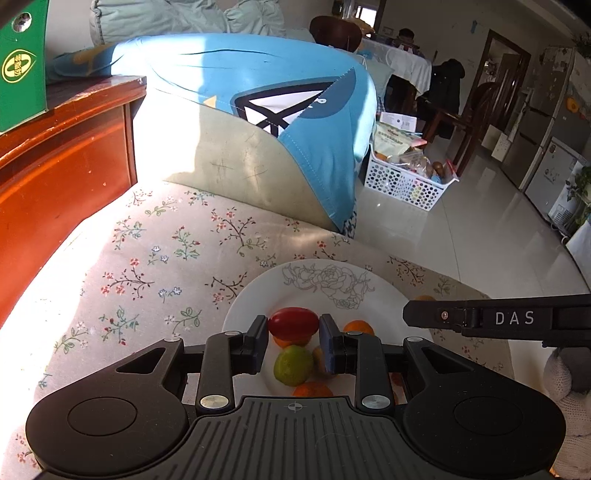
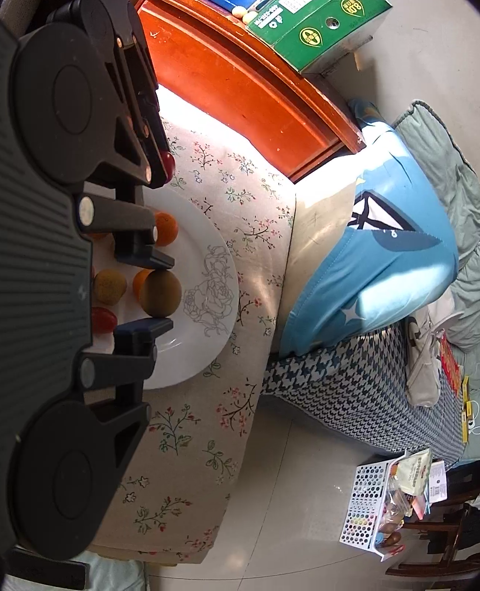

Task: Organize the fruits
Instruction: 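Carry the kiwi and tomato onto the plate and open both grippers, then move both open grippers back to the last lime and tangerine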

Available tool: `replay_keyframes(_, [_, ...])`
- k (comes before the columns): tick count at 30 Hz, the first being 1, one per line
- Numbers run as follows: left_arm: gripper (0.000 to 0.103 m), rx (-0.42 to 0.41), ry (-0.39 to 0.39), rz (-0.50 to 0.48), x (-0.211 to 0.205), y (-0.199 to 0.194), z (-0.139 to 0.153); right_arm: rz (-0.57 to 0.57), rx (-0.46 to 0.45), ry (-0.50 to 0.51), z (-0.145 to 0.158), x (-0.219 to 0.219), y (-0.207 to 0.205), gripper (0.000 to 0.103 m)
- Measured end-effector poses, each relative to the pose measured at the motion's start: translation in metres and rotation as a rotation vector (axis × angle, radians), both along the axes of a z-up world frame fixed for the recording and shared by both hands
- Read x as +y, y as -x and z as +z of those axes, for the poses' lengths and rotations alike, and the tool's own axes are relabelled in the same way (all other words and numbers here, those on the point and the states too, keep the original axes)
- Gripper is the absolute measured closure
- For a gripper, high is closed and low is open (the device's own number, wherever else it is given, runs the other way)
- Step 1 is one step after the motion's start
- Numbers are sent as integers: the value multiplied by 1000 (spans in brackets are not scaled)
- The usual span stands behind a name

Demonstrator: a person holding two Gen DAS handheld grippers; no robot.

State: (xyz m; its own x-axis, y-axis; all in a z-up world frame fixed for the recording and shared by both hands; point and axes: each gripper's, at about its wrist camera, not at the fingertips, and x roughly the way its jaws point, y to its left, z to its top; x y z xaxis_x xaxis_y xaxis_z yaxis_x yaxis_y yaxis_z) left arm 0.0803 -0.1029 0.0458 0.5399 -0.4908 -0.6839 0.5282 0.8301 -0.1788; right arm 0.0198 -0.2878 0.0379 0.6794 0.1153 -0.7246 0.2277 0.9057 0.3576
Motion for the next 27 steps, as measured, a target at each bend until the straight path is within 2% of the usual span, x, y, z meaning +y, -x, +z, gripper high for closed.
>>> replay_keyframes(5, [76,6,-15,-14,-15,-8,-10,-28,54,-28,-11,-6,0,74])
replay_keyframes(13, [73,26,-15,-30,-25,-9,-20,-54,78,-63,-18,-8,-1,71])
replay_keyframes(15, [66,25,-7,-21,-23,-9,-17,-54,74,-71,-17,-8,0,71])
replay_keyframes(16, [56,22,-2,-8,-22,-8,-15,-55,70,-75,-16,-9,0,71])
replay_keyframes(17, [50,15,5,5,-19,-8,-12,-56,67,-77,-16,-9,0,71])
replay_keyframes(20, [49,3,16,16,-15,-8,-2,-54,49,-74,-12,-8,1,71])
replay_keyframes(23, [39,1,15,40,-9,-9,7,-45,43,-82,-10,-7,1,71])
replay_keyframes(27, [36,5,-7,47,0,-6,17,-22,39,-74,-9,-1,2,71])
